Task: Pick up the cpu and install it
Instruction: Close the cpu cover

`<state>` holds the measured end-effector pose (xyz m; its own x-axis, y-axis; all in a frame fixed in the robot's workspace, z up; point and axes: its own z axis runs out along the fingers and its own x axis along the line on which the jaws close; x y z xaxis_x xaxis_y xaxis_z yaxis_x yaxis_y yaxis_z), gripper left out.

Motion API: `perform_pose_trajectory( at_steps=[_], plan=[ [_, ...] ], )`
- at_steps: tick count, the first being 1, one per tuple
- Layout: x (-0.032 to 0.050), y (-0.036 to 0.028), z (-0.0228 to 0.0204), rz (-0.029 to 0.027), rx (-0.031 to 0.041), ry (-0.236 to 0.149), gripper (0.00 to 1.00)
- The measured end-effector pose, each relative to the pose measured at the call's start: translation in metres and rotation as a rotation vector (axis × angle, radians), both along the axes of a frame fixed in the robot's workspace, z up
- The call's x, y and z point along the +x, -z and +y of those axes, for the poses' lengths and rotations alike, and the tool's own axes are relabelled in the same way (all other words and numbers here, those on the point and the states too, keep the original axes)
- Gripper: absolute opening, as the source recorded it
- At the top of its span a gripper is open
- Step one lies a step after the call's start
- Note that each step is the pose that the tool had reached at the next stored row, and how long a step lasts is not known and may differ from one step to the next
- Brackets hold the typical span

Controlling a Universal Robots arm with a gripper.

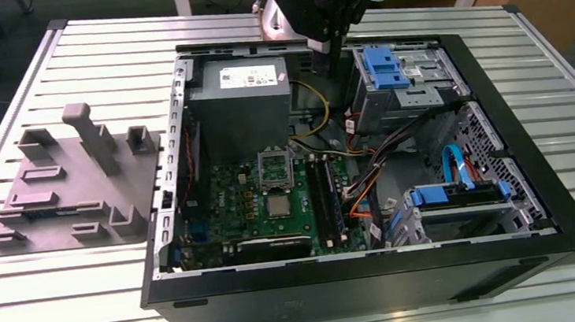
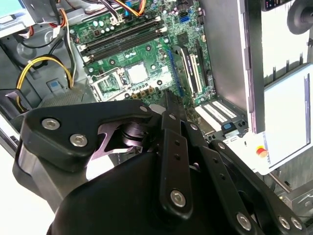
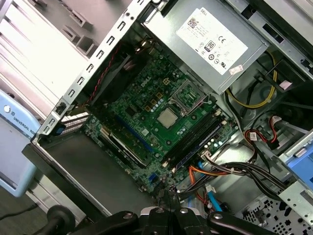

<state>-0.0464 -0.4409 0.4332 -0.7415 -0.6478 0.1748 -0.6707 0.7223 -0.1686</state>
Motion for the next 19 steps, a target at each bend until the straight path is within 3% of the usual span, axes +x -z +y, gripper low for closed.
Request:
perform_pose_trajectory(
  at_steps=[1, 5, 7, 17, 19],
  plan=[
    [0.0000, 0.0000, 0.0000, 0.0000, -0.0236, 0.000, 0.10],
    [0.0000, 0.0000, 0.0000, 0.0000, -0.0252, 0.000, 0.10],
    [0.0000, 0.0000, 0.0000, 0.0000, -0.0492, 0.000, 0.10],
    [0.0000, 0.0000, 0.0000, 0.0000, -0.0580, 0.000, 0.10],
    [0.0000, 0.0000, 0.0000, 0.0000, -0.0933, 0.000, 0.10]
  ],
)
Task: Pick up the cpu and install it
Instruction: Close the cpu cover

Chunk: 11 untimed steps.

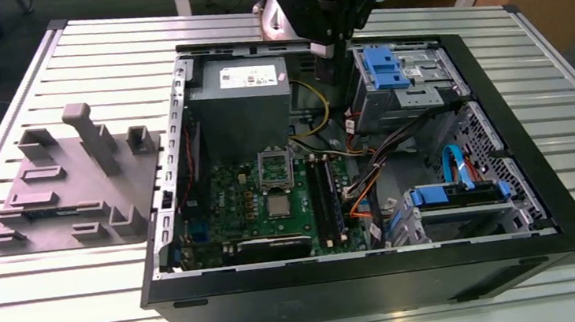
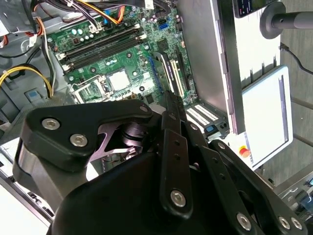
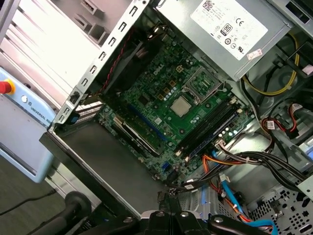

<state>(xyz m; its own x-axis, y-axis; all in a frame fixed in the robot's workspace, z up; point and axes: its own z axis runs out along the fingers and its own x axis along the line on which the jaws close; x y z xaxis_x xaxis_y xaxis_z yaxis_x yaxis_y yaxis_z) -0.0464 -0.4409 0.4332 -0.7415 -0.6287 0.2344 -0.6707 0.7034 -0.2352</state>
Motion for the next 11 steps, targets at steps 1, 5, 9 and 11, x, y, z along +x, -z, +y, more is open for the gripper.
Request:
perform_pose_trajectory(
  at_steps=[1, 5, 9, 11],
  plan=[
    [0.0000, 0.0000, 0.0000, 0.0000, -0.0004, 0.000, 0.10],
    [0.0000, 0.0000, 0.0000, 0.0000, -0.0020, 0.000, 0.10],
    [0.0000, 0.0000, 0.0000, 0.0000, -0.0036, 0.000, 0.10],
    [0.0000, 0.0000, 0.0000, 0.0000, -0.0039, 0.000, 0.10]
  ],
)
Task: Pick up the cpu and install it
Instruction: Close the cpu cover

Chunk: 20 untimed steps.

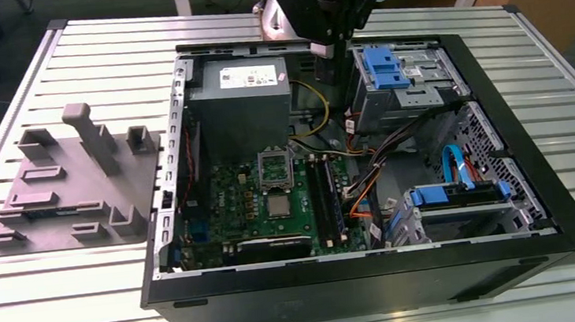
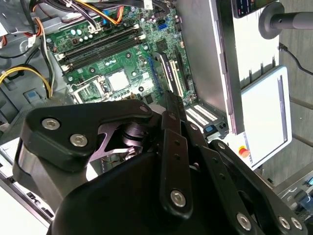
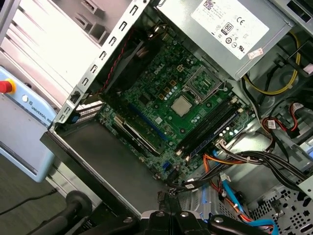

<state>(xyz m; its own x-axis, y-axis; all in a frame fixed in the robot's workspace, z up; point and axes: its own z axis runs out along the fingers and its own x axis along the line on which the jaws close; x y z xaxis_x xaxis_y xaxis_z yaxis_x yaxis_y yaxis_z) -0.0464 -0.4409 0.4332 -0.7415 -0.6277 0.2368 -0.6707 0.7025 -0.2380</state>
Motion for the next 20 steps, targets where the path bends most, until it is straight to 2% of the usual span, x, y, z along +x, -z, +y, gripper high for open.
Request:
perform_pose_trajectory(
  at_steps=[1, 14, 15, 20],
  plan=[
    [0.0000, 0.0000, -0.0001, 0.0000, 0.0077, 0.000, 0.10],
    [0.0000, 0.0004, -0.0062, 0.0007, 0.2436, 0.000, 0.10],
    [0.0000, 0.0014, -0.0065, 0.0007, 0.2527, 0.000, 0.10],
    [0.0000, 0.0102, -0.0083, 0.0008, 0.2546, 0.000, 0.10]
  ],
)
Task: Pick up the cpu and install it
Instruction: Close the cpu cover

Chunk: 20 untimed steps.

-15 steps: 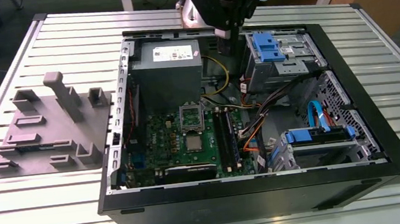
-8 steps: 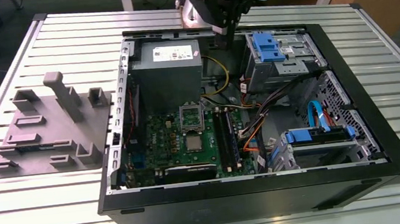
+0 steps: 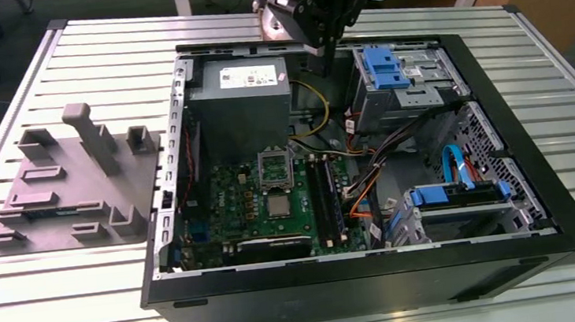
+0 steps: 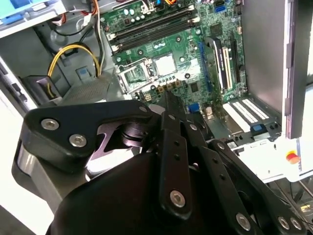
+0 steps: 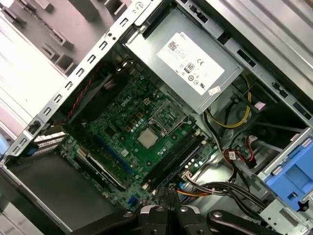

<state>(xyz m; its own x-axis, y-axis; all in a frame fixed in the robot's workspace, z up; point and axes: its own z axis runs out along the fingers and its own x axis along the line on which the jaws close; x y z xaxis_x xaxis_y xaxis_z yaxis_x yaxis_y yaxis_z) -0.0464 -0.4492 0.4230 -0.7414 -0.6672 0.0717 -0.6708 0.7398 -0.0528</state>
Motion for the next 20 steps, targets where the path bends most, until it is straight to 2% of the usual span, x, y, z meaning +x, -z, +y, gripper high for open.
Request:
perform_pose_trajectory(
  at_steps=[1, 2, 4, 5, 6, 9, 11, 20],
  plan=[
    [0.0001, 0.0016, -0.0003, -0.0001, 0.0026, 0.000, 0.10],
    [0.0001, 0.0023, -0.0007, 0.0001, 0.0110, 0.000, 0.10],
    [0.0000, 0.0031, -0.0013, 0.0001, 0.0426, 0.000, 0.10],
    [0.0000, 0.0037, -0.0020, 0.0000, 0.0545, 0.000, 0.10],
    [0.0000, 0.0050, -0.0035, 0.0000, 0.0598, 0.000, 0.10],
    [0.0001, 0.0107, -0.0087, -0.0001, 0.0627, 0.000, 0.10],
    [0.0000, 0.0142, -0.0101, -0.0001, 0.0647, 0.000, 0.10],
    [0.0000, 0.0292, -0.0106, 0.0000, 0.0687, 0.000, 0.10]
  ],
)
